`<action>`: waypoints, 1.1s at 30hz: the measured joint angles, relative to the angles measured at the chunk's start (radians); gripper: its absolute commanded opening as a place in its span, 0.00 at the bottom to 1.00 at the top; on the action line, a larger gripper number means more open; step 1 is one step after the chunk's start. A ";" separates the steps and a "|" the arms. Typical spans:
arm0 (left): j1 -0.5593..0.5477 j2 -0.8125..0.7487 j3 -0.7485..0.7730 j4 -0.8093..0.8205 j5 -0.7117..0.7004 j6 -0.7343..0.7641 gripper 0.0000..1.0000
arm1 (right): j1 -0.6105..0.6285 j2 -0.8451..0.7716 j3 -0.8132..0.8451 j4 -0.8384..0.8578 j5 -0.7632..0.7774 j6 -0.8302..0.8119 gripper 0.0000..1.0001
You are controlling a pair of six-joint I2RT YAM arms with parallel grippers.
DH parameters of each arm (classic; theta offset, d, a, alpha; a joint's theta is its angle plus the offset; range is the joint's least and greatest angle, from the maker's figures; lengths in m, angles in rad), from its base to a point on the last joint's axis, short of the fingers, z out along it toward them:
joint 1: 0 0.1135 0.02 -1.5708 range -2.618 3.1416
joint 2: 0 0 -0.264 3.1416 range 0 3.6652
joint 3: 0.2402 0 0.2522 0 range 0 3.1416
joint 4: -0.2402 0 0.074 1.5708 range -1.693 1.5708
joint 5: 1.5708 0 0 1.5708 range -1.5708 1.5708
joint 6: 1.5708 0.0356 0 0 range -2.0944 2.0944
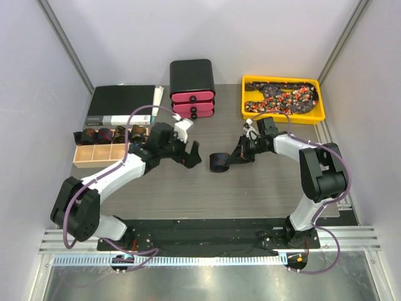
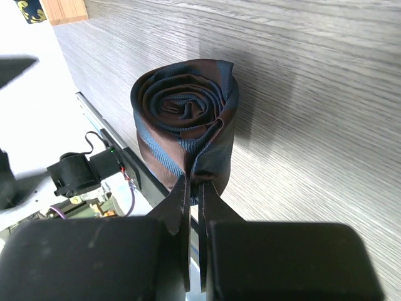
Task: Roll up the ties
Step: Pick up the tie at the center of the board, then move the storage box to the center of the board.
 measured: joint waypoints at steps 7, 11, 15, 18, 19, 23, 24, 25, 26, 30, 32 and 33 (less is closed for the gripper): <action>0.131 -0.052 -0.005 -0.114 0.033 -0.165 1.00 | 0.037 0.000 0.001 0.019 0.008 0.017 0.01; 0.193 -0.137 -0.044 -0.135 0.053 -0.242 1.00 | 0.063 0.000 0.019 0.023 0.012 0.026 0.01; 0.301 -0.226 -0.011 -0.248 -0.019 -0.238 0.96 | 0.111 0.000 0.074 0.034 0.030 0.040 0.01; 0.457 -0.231 0.057 -0.357 -0.043 -0.146 0.82 | 0.152 0.000 0.121 0.049 0.040 0.047 0.01; 0.530 -0.229 0.073 -0.385 -0.053 -0.099 0.77 | 0.166 0.000 0.138 0.054 0.042 0.049 0.01; 0.827 -0.172 0.145 -0.514 -0.086 0.111 0.63 | 0.208 0.002 0.196 0.069 0.052 0.053 0.01; 0.888 -0.139 0.168 -0.543 -0.092 0.162 0.62 | 0.216 0.003 0.209 0.071 0.054 0.054 0.01; 0.948 -0.101 0.190 -0.566 -0.098 0.206 0.61 | 0.221 0.006 0.220 0.071 0.056 0.056 0.01; 0.995 -0.059 0.214 -0.590 -0.103 0.245 0.61 | 0.229 0.010 0.230 0.075 0.058 0.058 0.01; 1.113 0.107 0.290 -0.628 -0.126 0.362 0.59 | 0.251 0.029 0.256 0.082 0.067 0.072 0.01; 1.136 0.161 0.303 -0.627 -0.133 0.395 0.57 | 0.256 0.035 0.261 0.084 0.070 0.076 0.01; 1.141 0.185 0.304 -0.625 -0.136 0.414 0.57 | 0.257 0.038 0.263 0.085 0.073 0.077 0.01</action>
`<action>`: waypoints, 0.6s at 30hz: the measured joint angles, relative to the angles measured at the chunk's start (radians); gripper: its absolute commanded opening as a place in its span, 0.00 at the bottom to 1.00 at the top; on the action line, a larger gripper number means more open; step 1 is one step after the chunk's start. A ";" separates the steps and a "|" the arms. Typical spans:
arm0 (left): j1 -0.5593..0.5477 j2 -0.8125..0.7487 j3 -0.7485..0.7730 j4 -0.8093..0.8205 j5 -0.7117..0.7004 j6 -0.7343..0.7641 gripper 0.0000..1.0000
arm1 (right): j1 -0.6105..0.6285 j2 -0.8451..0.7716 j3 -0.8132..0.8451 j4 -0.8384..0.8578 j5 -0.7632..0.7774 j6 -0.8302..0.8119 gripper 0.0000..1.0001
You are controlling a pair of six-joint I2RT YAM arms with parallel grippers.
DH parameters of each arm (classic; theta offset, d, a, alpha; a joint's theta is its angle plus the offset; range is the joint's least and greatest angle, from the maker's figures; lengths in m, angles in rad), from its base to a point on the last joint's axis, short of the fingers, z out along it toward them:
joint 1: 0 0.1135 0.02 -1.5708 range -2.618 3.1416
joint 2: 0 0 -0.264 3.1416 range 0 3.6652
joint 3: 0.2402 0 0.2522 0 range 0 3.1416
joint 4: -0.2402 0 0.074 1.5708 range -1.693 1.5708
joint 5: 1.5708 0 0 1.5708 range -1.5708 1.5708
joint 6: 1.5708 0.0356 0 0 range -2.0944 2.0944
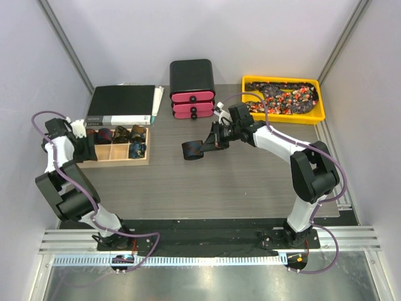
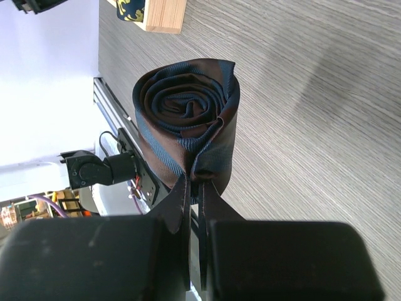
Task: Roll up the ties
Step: Move the storage box to the center of the board.
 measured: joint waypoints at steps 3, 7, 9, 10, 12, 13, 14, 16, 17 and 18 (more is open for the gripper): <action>0.000 0.041 0.001 0.010 -0.008 0.023 0.54 | 0.000 0.000 0.002 0.000 0.004 0.000 0.01; -0.001 0.086 0.006 0.046 -0.017 0.025 0.51 | 0.000 0.000 0.005 -0.005 0.010 -0.002 0.01; -0.005 0.093 0.006 0.066 -0.018 0.024 0.50 | 0.000 0.000 0.008 -0.013 0.011 -0.004 0.01; -0.007 0.095 0.006 0.077 -0.018 0.023 0.50 | 0.000 0.000 0.010 -0.018 0.013 -0.006 0.01; -0.018 0.098 0.006 0.105 -0.021 0.022 0.49 | -0.002 0.000 0.015 -0.030 0.015 -0.008 0.01; -0.023 0.100 0.006 0.116 -0.023 0.021 0.48 | -0.003 0.000 0.018 -0.036 0.016 -0.010 0.01; -0.029 0.101 0.006 0.132 -0.023 0.019 0.48 | -0.006 0.000 0.021 -0.041 0.016 -0.013 0.01; -0.039 0.104 0.006 0.152 -0.021 0.009 0.48 | -0.011 0.000 0.022 -0.049 0.016 -0.020 0.01; -0.042 0.104 0.006 0.157 -0.016 0.002 0.48 | -0.014 0.000 0.022 -0.054 0.016 -0.025 0.01; -0.045 0.104 0.007 0.159 -0.011 -0.003 0.48 | -0.016 0.000 0.022 -0.058 0.017 -0.029 0.01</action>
